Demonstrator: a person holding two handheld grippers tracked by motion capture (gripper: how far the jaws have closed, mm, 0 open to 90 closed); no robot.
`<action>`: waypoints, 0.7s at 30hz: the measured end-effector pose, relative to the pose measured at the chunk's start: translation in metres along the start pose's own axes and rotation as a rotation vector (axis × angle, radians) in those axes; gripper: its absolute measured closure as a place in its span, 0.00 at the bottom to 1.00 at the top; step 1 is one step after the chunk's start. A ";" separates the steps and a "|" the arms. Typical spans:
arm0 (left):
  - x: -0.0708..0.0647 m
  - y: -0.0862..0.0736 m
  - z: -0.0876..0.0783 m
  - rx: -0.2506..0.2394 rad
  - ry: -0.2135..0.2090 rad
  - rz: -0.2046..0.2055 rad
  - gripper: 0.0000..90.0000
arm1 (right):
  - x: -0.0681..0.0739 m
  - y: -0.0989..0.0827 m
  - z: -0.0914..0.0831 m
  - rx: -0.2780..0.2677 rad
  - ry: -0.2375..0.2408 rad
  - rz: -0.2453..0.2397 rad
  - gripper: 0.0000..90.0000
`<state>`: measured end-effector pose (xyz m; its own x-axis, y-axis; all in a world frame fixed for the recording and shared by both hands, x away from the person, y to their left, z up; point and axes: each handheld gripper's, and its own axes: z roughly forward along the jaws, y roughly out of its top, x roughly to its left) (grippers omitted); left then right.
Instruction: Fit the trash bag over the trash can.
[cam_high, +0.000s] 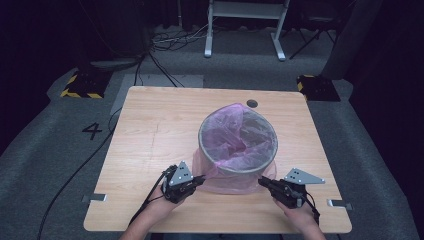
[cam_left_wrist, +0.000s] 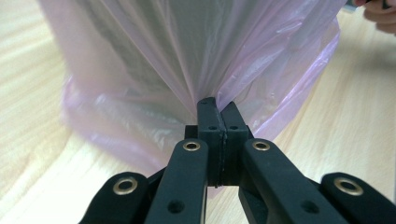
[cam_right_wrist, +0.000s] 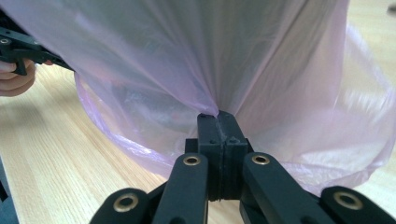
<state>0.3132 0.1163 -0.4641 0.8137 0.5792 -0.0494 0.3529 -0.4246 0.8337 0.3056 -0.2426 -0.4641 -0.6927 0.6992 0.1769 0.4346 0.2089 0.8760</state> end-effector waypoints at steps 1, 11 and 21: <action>0.002 -0.002 0.004 0.019 0.003 -0.003 1.00 | -0.002 -0.003 0.002 0.012 -0.001 0.014 1.00; 0.011 -0.015 0.028 0.141 0.038 -0.040 1.00 | -0.013 -0.026 0.021 0.119 -0.018 0.081 1.00; 0.016 -0.014 0.023 0.109 0.010 -0.069 0.59 | -0.014 -0.026 0.015 0.075 0.005 0.089 0.76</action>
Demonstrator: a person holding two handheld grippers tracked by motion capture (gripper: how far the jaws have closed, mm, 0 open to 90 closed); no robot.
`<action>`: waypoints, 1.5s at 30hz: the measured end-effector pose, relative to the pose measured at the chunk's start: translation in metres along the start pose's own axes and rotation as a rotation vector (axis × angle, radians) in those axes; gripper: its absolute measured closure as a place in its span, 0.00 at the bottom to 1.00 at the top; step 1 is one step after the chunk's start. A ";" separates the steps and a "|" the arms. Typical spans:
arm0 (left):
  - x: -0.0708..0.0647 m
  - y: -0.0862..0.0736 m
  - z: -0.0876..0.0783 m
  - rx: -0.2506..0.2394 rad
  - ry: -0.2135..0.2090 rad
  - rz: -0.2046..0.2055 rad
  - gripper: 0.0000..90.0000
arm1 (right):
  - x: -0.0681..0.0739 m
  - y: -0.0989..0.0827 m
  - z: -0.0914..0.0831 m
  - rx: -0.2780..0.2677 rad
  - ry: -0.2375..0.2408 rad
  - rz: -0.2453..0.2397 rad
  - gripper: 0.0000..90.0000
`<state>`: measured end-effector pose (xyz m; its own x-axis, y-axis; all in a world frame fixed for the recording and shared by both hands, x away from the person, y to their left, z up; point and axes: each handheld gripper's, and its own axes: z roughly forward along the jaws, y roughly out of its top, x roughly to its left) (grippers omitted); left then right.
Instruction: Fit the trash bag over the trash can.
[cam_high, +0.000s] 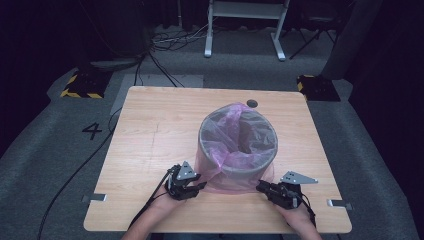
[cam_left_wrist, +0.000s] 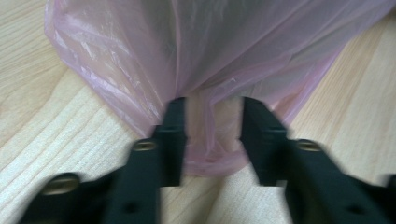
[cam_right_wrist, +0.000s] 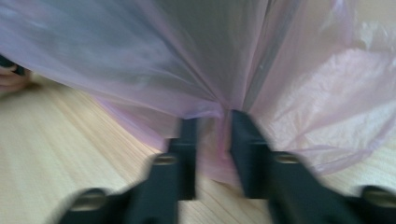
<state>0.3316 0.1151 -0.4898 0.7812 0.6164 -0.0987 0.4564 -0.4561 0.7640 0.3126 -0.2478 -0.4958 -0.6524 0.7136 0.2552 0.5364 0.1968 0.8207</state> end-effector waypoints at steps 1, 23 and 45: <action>0.000 0.000 -0.002 -0.012 0.006 -0.002 0.53 | 0.000 0.001 -0.002 -0.010 0.006 -0.001 0.72; 0.011 -0.023 -0.035 -0.064 0.099 -0.071 0.10 | -0.015 0.019 -0.046 -0.137 -0.068 0.009 0.05; 0.012 -0.059 -0.071 -0.090 0.161 -0.127 0.10 | -0.025 0.058 -0.079 -0.205 -0.156 -0.036 0.00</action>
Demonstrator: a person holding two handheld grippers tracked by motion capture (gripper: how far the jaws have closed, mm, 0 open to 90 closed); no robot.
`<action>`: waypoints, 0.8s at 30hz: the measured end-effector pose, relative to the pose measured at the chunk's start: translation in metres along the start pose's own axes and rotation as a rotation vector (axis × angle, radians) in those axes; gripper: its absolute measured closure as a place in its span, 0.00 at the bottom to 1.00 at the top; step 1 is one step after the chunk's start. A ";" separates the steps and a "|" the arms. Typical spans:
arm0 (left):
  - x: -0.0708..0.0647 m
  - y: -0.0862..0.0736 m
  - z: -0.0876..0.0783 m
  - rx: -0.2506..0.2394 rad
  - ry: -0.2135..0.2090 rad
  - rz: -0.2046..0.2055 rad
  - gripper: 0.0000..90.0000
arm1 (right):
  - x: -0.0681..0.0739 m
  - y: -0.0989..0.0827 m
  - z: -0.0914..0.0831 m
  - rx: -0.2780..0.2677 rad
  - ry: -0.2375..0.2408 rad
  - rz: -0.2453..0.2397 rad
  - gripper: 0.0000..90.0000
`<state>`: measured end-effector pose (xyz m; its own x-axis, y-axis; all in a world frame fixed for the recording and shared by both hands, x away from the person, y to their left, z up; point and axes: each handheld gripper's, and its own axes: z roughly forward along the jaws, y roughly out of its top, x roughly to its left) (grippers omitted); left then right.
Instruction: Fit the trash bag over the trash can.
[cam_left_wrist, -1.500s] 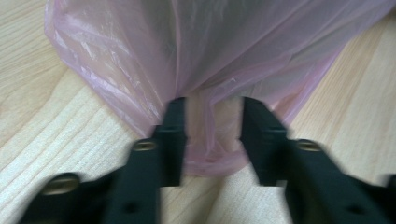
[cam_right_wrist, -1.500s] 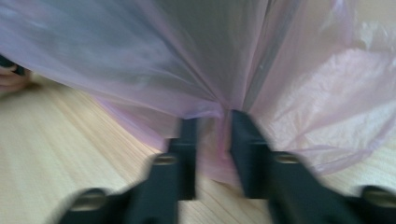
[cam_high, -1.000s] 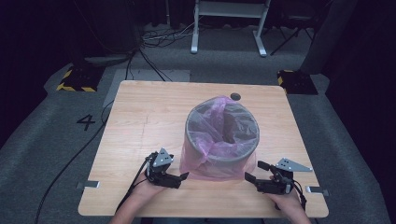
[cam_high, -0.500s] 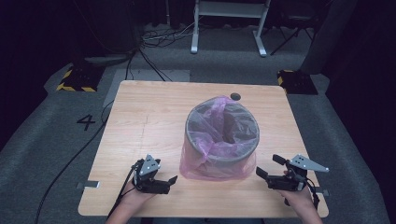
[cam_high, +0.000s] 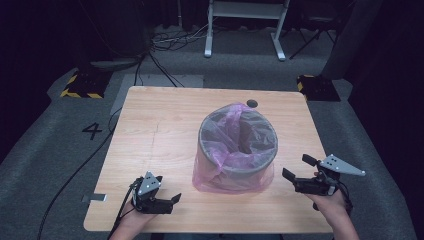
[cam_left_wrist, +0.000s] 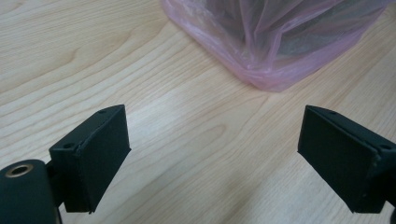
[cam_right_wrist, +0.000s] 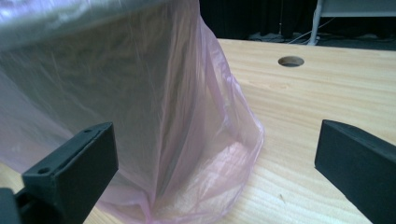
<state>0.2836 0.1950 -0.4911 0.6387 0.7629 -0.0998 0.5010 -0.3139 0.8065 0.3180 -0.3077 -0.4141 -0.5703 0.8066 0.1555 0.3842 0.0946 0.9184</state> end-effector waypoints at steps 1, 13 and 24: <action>0.002 -0.001 -0.001 0.003 0.001 0.000 0.10 | 0.000 0.002 0.000 -0.004 0.001 -0.001 0.00; 0.011 -0.004 0.003 0.011 0.032 0.006 0.10 | 0.010 0.039 -0.005 -0.032 0.003 -0.063 0.00; 0.007 -0.003 0.012 0.023 0.001 0.019 0.10 | 0.021 0.068 0.000 -0.024 0.006 -0.115 0.00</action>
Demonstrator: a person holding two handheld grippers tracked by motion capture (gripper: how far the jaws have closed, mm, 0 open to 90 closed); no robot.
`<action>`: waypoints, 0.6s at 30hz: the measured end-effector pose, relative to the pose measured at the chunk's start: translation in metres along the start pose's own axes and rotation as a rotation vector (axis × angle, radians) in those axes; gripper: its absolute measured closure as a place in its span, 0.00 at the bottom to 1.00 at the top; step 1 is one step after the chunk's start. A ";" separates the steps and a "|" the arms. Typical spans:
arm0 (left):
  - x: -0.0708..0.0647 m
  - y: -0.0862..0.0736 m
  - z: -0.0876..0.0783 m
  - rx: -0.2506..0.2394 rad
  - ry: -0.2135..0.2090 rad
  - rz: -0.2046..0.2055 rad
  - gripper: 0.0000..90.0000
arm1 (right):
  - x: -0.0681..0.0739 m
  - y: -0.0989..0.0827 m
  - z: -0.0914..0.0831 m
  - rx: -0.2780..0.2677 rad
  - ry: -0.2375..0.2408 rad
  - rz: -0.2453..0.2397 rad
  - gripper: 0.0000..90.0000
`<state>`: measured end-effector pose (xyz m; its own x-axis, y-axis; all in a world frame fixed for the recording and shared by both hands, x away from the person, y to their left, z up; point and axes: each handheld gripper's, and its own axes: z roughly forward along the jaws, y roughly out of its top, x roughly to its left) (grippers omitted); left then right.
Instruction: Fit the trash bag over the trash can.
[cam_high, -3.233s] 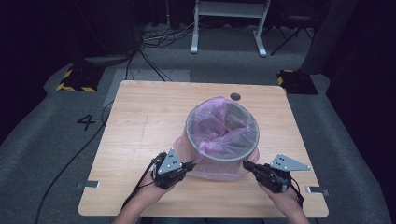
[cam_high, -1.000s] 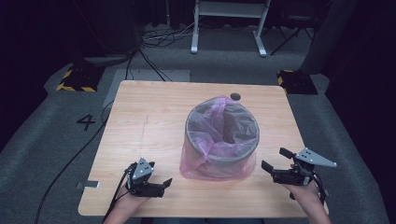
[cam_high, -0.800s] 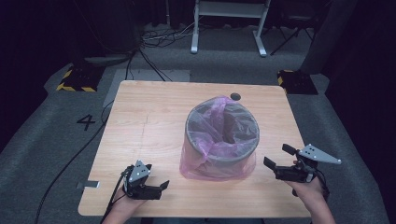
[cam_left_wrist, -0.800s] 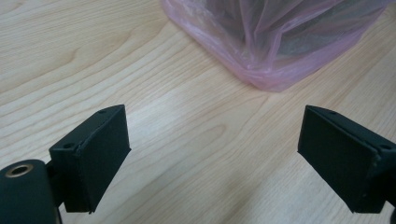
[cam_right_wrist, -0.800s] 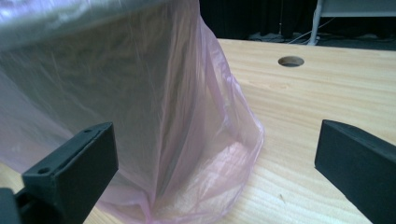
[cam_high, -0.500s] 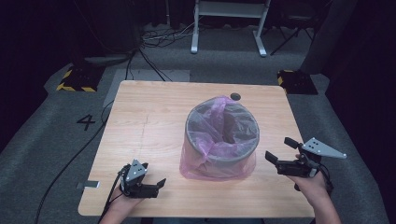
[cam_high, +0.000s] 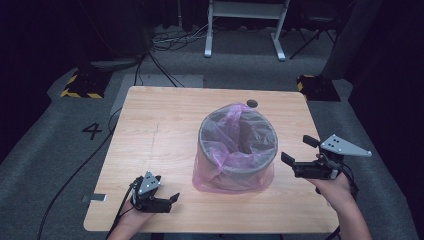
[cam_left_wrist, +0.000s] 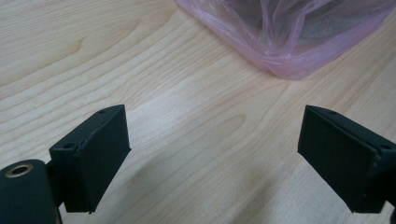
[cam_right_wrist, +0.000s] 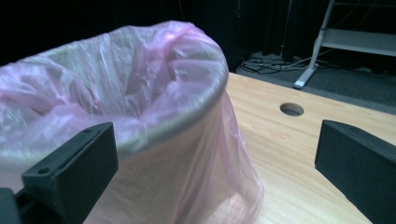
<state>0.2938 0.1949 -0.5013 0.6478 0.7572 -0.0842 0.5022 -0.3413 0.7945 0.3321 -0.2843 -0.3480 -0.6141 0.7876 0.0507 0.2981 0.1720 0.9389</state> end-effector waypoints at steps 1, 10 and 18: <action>0.001 0.001 0.002 0.005 -0.001 0.005 0.10 | 0.001 0.003 0.001 0.002 0.001 -0.003 0.00; 0.001 0.001 0.002 -0.003 -0.018 -0.004 0.10 | 0.009 0.025 0.017 -0.001 0.020 -0.028 0.00; 0.005 0.001 0.002 0.004 -0.029 -0.048 0.08 | 0.018 0.043 0.032 -0.004 0.045 -0.045 0.00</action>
<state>0.2989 0.1974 -0.5021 0.6395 0.7560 -0.1398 0.5352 -0.3073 0.7868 0.3572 -0.2438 -0.3181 -0.6588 0.7519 0.0239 0.2668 0.2038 0.9420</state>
